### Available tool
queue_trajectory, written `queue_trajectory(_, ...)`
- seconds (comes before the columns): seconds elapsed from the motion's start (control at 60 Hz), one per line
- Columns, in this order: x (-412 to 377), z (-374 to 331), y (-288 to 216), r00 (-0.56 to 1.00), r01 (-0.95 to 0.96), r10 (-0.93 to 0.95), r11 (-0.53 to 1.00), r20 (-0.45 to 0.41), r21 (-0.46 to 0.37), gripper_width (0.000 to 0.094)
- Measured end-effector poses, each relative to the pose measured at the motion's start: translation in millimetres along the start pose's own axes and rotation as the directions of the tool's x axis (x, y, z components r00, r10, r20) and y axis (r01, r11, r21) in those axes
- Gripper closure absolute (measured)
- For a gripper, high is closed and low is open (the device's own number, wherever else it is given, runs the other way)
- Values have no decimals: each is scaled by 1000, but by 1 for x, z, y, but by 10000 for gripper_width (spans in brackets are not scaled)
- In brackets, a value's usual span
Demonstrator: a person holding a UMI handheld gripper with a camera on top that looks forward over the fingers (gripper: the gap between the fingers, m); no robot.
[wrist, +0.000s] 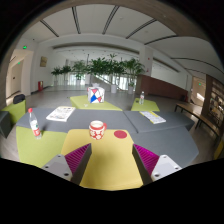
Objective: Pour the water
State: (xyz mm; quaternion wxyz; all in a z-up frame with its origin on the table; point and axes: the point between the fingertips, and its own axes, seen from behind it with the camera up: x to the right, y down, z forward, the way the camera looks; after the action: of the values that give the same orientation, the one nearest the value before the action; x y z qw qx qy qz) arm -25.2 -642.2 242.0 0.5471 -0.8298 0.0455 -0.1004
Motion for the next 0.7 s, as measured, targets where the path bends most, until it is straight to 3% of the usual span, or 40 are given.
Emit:
queue_trajectory(0.267, -45, 9, 32, 999, 31, -30, 999, 25, -35, 81)
queue_trajectory(0.533, -225, 8, 65, 967, 81, -69, 996, 244, -40, 80)
queue_trajectory(0.7, -360, 31, 56, 927, 94, -88, 996, 364, 1, 82)
